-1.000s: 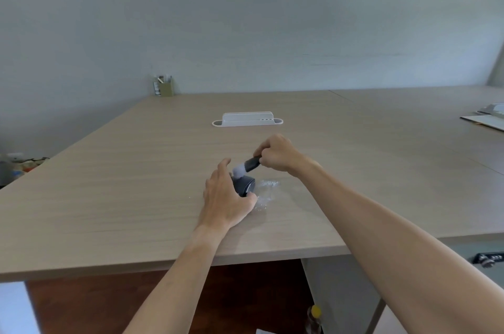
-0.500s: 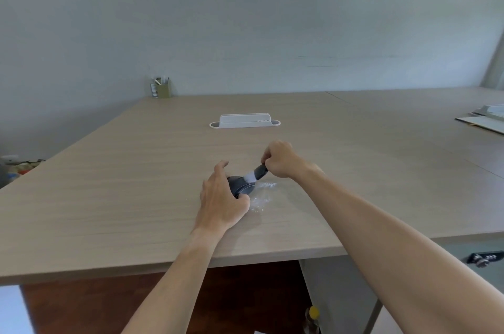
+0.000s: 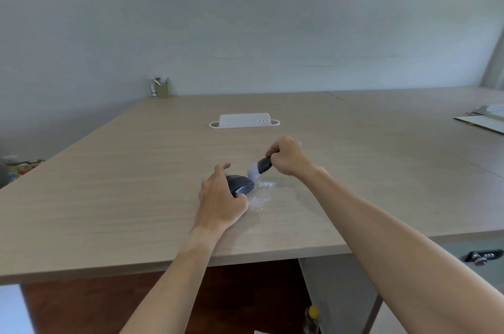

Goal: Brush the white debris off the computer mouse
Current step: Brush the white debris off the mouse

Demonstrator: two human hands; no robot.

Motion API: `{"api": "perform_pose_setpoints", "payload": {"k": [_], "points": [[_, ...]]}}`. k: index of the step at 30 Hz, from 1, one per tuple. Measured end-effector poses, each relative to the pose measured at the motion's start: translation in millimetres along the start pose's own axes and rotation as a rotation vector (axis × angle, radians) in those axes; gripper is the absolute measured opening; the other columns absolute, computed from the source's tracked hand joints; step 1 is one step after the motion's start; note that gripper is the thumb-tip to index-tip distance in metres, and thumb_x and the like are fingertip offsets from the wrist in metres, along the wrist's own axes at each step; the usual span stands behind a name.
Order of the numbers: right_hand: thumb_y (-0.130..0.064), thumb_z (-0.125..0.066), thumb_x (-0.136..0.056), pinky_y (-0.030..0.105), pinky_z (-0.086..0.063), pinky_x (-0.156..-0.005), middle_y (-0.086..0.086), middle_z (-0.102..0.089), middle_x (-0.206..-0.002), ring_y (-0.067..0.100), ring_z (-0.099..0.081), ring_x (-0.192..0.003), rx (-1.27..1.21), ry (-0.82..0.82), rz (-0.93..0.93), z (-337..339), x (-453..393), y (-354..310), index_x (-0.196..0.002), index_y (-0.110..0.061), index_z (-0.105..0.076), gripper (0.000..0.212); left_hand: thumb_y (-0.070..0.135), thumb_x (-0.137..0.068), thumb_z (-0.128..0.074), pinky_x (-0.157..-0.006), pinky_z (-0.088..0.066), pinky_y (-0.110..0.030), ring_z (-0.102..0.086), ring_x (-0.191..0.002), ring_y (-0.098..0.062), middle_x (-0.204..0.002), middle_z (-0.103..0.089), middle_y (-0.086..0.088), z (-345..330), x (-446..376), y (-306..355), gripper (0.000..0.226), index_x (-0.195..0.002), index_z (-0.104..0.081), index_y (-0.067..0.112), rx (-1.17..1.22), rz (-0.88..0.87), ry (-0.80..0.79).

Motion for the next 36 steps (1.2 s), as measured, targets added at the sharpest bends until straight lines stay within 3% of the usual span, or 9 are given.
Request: {"api": "perform_pose_setpoints", "payload": {"k": [2, 5, 9, 15, 18, 20, 26, 31, 36], "points": [[0.009, -0.047, -0.076, 0.027, -0.047, -0.065, 0.008, -0.066, -0.08, 0.02, -0.056, -0.077, -0.136, -0.072, -0.038, 0.8, 2.0, 0.6, -0.092, -0.001, -0.075, 0.034, 0.013, -0.069, -0.054, -0.1, -0.039, -0.037, -0.049, -0.112, -0.024, -0.111, -0.063, 0.004, 0.5, -0.6, 0.1, 0.067, -0.134, -0.041, 0.022, -0.001, -0.008, 0.005], [0.01, -0.047, -0.075, 0.026, -0.049, -0.065, 0.007, -0.068, -0.081, 0.019, -0.06, -0.076, -0.071, -0.201, -0.009, -3.9, 9.0, 0.6, -0.095, -0.002, -0.074, 0.036, 0.016, -0.071, -0.059, -0.097, -0.043, -0.038, -0.05, -0.109, -0.021, -0.107, -0.061, 0.006, 0.6, -0.6, -1.5, 0.054, -0.124, -0.049, 0.024, -0.001, -0.008, 0.001], [0.01, -0.042, -0.072, 0.032, -0.053, -0.079, 0.017, -0.073, -0.103, 0.029, -0.064, -0.102, 0.014, 0.004, 0.064, -1.9, 5.7, -0.1, -0.094, 0.003, -0.074, 0.04, 0.033, -0.067, -0.063, -0.087, -0.042, -0.029, -0.054, -0.102, -0.02, -0.099, -0.061, 0.01, -3.5, -2.9, -8.7, 0.037, -0.103, -0.057, 0.03, -0.054, -0.034, 0.005], [0.012, -0.045, -0.073, 0.017, -0.044, -0.066, 0.001, -0.07, -0.086, 0.011, -0.06, -0.08, -0.143, -0.223, 0.055, -4.9, 14.2, -6.4, -0.099, -0.004, -0.075, 0.043, 0.035, -0.057, -0.059, -0.079, -0.03, -0.021, -0.05, -0.099, -0.022, -0.093, -0.058, 0.007, -6.7, -4.1, -8.8, 0.036, -0.092, -0.054, 0.032, -0.104, -0.022, -0.052], [0.014, -0.04, -0.074, 0.023, -0.045, -0.078, 0.014, -0.072, -0.105, 0.024, -0.063, -0.102, -0.029, -0.056, 0.097, -6.0, 10.8, -1.0, -0.1, 0.0, -0.074, 0.045, 0.031, -0.056, -0.06, -0.079, -0.03, -0.021, -0.049, -0.1, -0.022, -0.094, -0.058, 0.006, -5.1, -3.4, -7.4, 0.04, -0.096, -0.057, 0.032, -0.096, -0.029, -0.054], [0.015, -0.04, -0.074, 0.023, -0.045, -0.077, 0.015, -0.071, -0.105, 0.025, -0.063, -0.101, -0.041, 0.025, 0.099, -2.2, 7.8, 2.5, -0.1, 0.001, -0.073, 0.045, 0.032, -0.057, -0.06, -0.078, -0.03, -0.021, -0.049, -0.099, -0.022, -0.093, -0.058, 0.006, -4.8, -2.8, -5.5, 0.035, -0.092, -0.055, 0.034, -0.093, -0.038, -0.05], [0.013, -0.048, -0.071, 0.019, -0.046, -0.074, 0.005, -0.072, -0.097, 0.013, -0.062, -0.092, -0.206, -0.208, 0.088, -4.0, 14.6, 1.5, -0.098, -0.005, -0.075, 0.042, 0.03, -0.059, -0.062, -0.075, -0.028, -0.014, -0.047, -0.102, -0.018, -0.099, -0.058, 0.004, -3.6, -0.5, -3.7, 0.037, -0.096, -0.058, 0.027, -0.078, -0.039, -0.033], [0.014, -0.043, -0.071, 0.022, -0.046, -0.076, 0.01, -0.074, -0.099, 0.019, -0.064, -0.096, -0.086, 0.026, 0.117, -1.7, 10.0, 4.8, -0.096, -0.003, -0.075, 0.044, 0.027, -0.064, -0.065, -0.084, -0.03, -0.02, -0.046, -0.108, -0.017, -0.103, -0.056, 0.004, -1.6, 1.5, 2.1, 0.033, -0.095, -0.054, 0.033, -0.066, -0.056, -0.012], [0.016, -0.048, -0.07, 0.024, -0.051, -0.074, 0.01, -0.071, -0.099, 0.018, -0.062, -0.091, -0.269, -0.261, 0.024, -1.5, 16.1, 4.1, -0.1, -0.002, -0.074, 0.043, 0.039, -0.063, -0.061, -0.084, -0.028, -0.017, -0.047, -0.11, -0.017, -0.105, -0.057, 0.007, -6.0, -1.3, -5.2, 0.042, -0.102, -0.059, 0.024, -0.128, -0.055, -0.01]]}}
Point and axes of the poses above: each hand's wrist, its own x-axis away from the middle knuckle, its own z-axis out of the back of the hand, y = z × x, the point moved 2 cm from there along -x, towards the middle knuckle
